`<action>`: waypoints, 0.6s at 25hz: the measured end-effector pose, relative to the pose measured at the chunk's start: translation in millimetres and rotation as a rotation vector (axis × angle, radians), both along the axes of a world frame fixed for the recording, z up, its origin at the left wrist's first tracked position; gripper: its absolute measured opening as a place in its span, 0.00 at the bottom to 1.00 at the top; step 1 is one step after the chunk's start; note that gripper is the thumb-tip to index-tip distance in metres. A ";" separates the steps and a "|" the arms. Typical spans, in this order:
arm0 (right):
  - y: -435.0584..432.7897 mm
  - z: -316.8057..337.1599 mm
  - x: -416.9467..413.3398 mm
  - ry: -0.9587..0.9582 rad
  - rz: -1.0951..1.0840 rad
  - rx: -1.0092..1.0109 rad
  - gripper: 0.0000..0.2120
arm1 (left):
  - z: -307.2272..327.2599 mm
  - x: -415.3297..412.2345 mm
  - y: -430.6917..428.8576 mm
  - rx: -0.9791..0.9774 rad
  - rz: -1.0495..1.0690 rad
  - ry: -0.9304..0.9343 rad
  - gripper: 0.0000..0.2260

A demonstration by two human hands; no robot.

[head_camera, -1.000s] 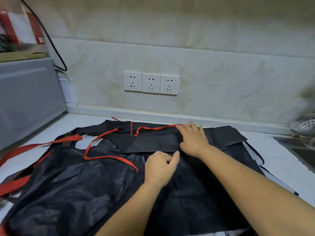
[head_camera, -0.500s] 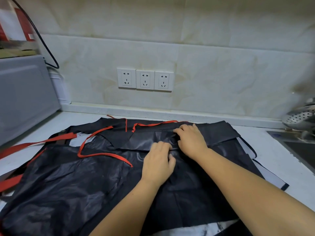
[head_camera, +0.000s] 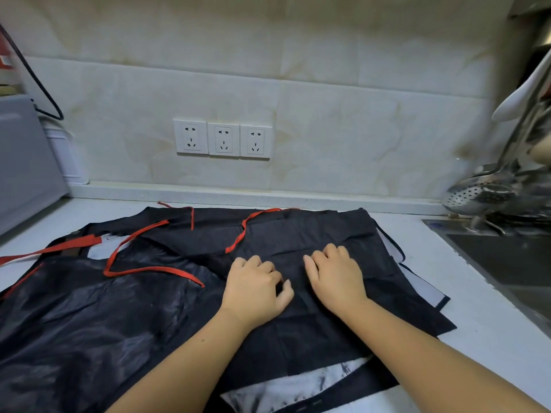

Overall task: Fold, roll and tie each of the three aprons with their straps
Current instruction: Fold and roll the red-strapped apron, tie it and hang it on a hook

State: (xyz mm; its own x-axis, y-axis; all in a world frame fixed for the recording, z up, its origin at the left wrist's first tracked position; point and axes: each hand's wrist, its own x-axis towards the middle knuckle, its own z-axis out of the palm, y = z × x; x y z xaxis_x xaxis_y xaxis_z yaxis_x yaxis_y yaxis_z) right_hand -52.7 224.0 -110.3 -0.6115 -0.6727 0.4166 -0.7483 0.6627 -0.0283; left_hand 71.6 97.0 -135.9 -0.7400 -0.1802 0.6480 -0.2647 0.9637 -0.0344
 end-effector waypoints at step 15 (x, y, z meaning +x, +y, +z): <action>-73.6 -1.0 55.2 -0.376 0.178 0.167 0.25 | 30.9 36.1 -0.2 1.088 0.416 0.043 0.34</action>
State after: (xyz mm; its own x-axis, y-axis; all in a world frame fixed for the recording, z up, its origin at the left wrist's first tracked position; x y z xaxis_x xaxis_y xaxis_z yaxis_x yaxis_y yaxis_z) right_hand 2.5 150.4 -111.3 -0.5688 -0.8200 0.0642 -0.8089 0.5435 -0.2242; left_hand 107.8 96.8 -105.0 -0.4737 -0.8803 0.0250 -0.5483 0.3171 0.7738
